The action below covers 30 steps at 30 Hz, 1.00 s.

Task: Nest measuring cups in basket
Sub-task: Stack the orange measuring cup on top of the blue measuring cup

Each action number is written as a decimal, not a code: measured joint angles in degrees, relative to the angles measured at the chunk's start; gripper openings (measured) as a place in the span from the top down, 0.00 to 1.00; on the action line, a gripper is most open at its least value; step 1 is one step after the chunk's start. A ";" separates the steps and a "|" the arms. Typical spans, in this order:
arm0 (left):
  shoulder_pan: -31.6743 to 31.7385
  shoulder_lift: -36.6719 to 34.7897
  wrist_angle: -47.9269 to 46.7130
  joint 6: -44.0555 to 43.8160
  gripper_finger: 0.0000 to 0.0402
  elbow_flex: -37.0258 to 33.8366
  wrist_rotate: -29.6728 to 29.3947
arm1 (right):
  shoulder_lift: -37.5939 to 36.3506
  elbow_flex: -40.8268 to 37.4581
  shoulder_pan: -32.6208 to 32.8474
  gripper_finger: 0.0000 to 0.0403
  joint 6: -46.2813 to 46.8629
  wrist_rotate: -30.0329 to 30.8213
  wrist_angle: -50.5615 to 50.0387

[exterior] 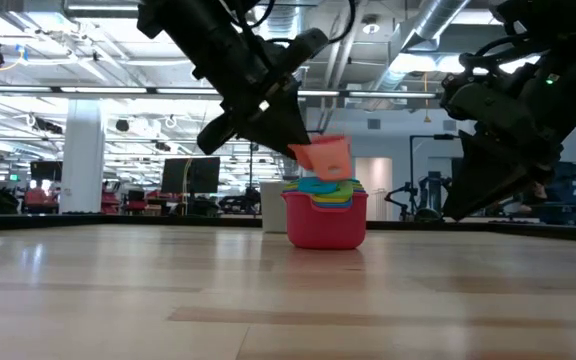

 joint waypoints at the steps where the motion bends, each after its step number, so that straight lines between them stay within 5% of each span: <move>1: -0.18 0.29 0.00 -0.20 0.90 0.02 0.02 | 0.00 0.00 0.00 0.71 0.10 0.00 -0.02; 17: -0.49 -1.71 -4.21 12.51 0.88 -0.01 10.03 | -0.02 0.00 -0.01 0.71 1.74 -1.15 0.85; 23: -5.59 -2.45 -14.94 13.38 0.93 -0.04 9.89 | 1.02 0.09 -0.16 0.71 -5.75 -2.85 19.11; 30: -9.73 1.46 -7.77 11.37 1.00 -0.06 5.96 | 7.22 2.31 -2.61 0.71 -9.41 -7.96 23.56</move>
